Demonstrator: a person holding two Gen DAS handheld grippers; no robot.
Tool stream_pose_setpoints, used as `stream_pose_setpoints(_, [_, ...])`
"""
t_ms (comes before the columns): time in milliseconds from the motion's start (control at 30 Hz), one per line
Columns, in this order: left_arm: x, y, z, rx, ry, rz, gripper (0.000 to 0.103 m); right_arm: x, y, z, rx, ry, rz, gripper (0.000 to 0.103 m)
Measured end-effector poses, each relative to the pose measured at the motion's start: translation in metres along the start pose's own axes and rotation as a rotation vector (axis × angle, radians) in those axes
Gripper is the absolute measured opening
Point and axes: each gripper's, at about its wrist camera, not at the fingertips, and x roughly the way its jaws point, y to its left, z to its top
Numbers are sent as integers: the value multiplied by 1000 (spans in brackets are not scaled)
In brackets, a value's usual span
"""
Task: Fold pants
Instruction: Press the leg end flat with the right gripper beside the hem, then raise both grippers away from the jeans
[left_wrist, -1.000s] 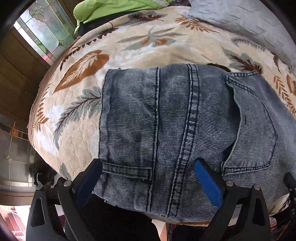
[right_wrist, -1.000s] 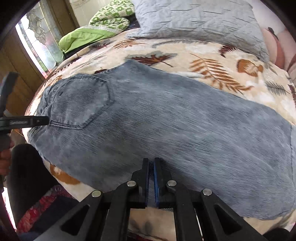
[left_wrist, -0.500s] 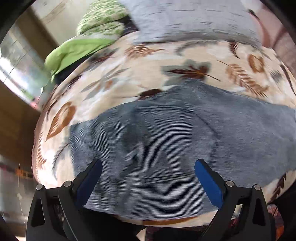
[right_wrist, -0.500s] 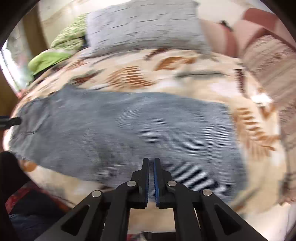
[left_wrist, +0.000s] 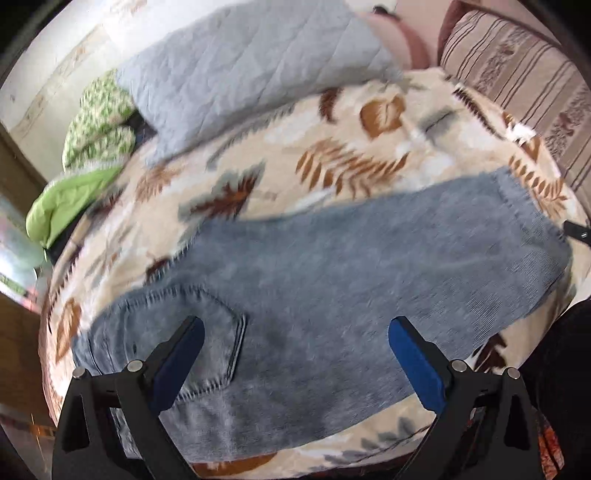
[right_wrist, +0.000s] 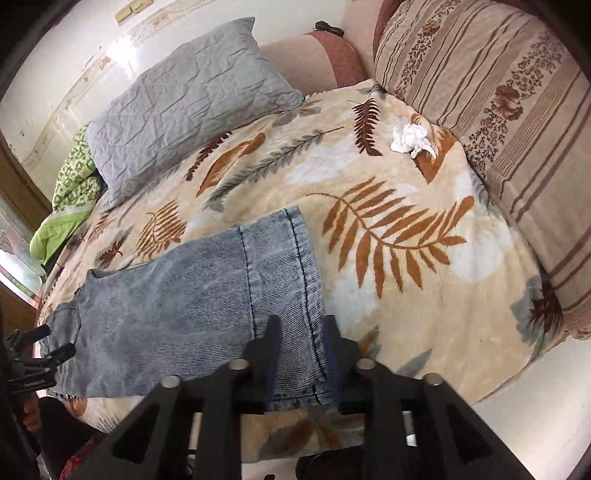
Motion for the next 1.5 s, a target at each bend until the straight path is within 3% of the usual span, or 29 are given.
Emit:
stream_pose_setpoints(67, [-11, -3, 7, 11, -43, 2, 100, 9, -5, 1, 26, 13, 4, 61])
stream_pose_setpoints(100, [-16, -4, 11, 18, -59, 2, 100, 10, -7, 3, 33, 16, 15, 62])
stream_pose_setpoints(367, [-16, -22, 33, 50, -90, -23, 100, 30, -24, 20, 62, 164, 53, 62])
stream_pose_setpoints(633, [-13, -70, 52, 116, -126, -59, 100, 22, -57, 16, 152, 188, 203, 62])
stream_pose_setpoints(700, [-15, -86, 59, 130, -147, -70, 100, 19, -57, 15, 151, 186, 254, 62])
stream_pose_setpoints(767, [-19, -98, 66, 138, -176, -80, 100, 18, -56, 15, 135, 191, 253, 62])
stream_pose_setpoints(867, [-34, -108, 82, 123, -270, -55, 100, 21, -57, 16, 127, 200, 272, 62])
stream_pose_setpoints(967, [-53, -96, 99, 77, -373, 0, 100, 27, -59, 18, 126, 206, 290, 62])
stream_pose_setpoints(1067, [-66, -74, 111, 25, -421, 46, 100, 36, -57, 20, 126, 214, 318, 62])
stream_pose_setpoints(1300, [-82, -7, 112, -97, -457, 160, 100, 68, -31, 27, 102, 276, 336, 64])
stream_pose_setpoints(1500, [-86, 47, 97, -206, -457, 226, 100, 76, -17, 33, 78, 292, 276, 64])
